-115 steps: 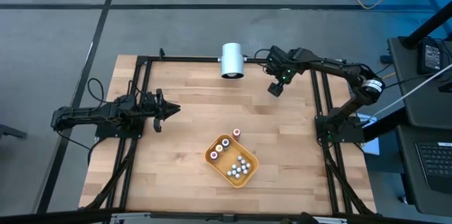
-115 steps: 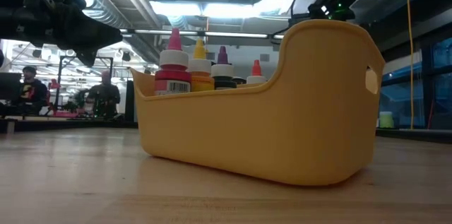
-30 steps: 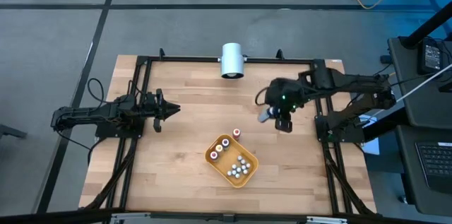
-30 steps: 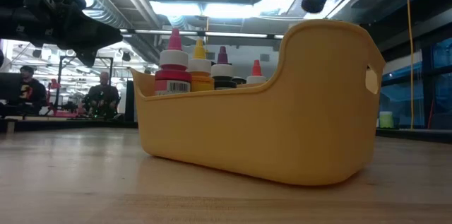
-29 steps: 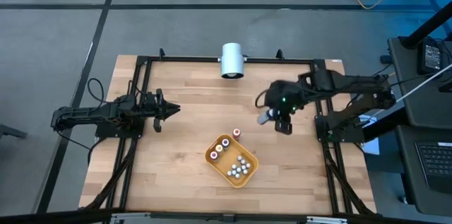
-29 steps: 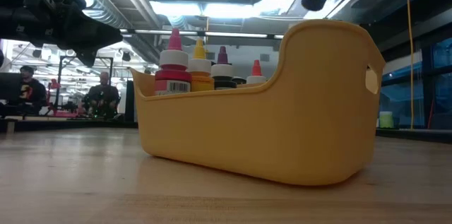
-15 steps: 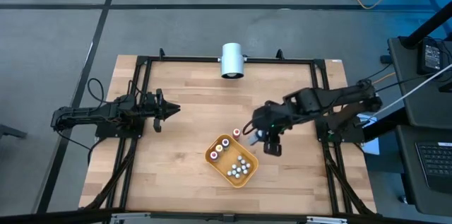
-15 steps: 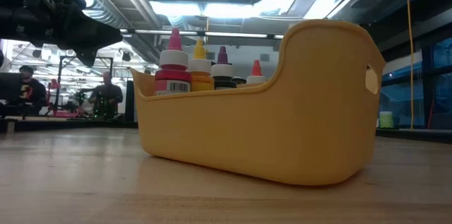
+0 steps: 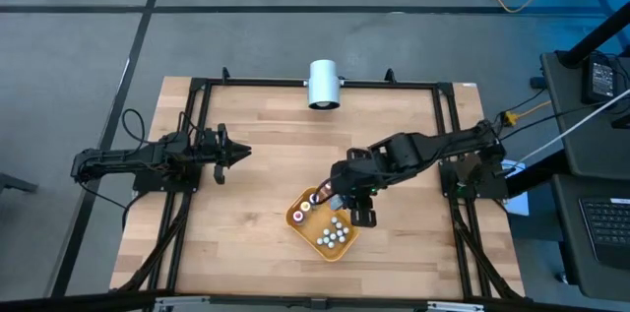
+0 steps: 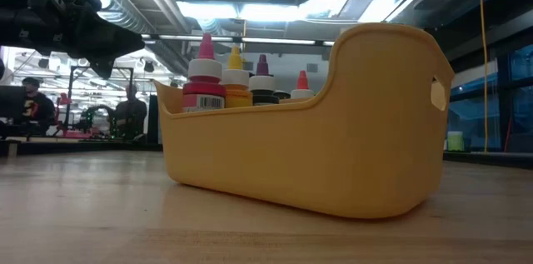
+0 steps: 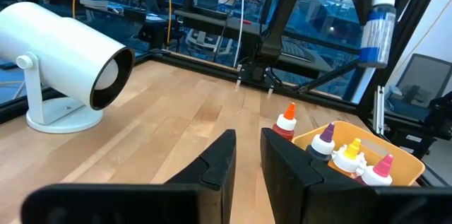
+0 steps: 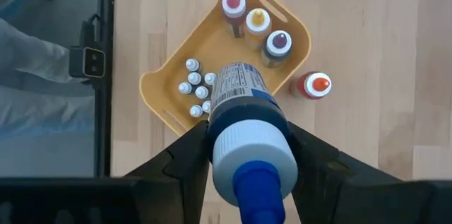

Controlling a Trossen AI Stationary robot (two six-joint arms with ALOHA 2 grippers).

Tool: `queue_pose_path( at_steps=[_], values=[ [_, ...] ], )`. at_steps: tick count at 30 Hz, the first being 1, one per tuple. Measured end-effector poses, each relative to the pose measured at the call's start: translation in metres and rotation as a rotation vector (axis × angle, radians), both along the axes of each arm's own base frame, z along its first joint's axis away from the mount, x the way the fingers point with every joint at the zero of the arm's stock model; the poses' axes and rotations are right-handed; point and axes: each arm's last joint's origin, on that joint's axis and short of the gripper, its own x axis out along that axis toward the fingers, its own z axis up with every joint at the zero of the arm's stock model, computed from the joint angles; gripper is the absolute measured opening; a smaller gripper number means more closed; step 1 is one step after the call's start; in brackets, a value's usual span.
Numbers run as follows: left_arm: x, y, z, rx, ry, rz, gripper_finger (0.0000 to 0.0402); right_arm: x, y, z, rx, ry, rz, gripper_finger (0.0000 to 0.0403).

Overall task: Pick & Place food coloring
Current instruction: Put the large blue food coloring bottle into the yellow container

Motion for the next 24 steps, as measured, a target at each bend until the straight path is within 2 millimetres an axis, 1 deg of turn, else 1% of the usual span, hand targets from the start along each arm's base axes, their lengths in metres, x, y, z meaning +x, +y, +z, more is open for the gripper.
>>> queue_pose_path(
  at_steps=[7, 9, 13, 18, 24],
  values=[
    [0.000, 0.000, 0.000, 0.000, 0.000, 0.000, 0.0061, 0.011, 0.004, -0.017, -0.015, -0.002, 0.069, 0.0163],
    [0.000, 0.000, 0.000, 0.000, 0.000, 0.000, 0.0061, 0.014, 0.002, -0.024, -0.021, 0.003, 0.076, 0.0163],
    [0.000, 0.000, 0.000, 0.000, 0.000, 0.000, 0.0064, 0.021, -0.003, -0.041, -0.013, 0.018, 0.072, 0.0163],
    [0.000, 0.000, 0.000, 0.000, 0.000, 0.000, 0.0065, 0.028, -0.003, -0.069, 0.020, 0.022, 0.087, 0.0163],
    [0.000, 0.000, 0.000, 0.000, 0.000, 0.000, 0.0061, 0.033, -0.004, -0.091, 0.060, 0.018, 0.095, 0.0163]
  ],
)
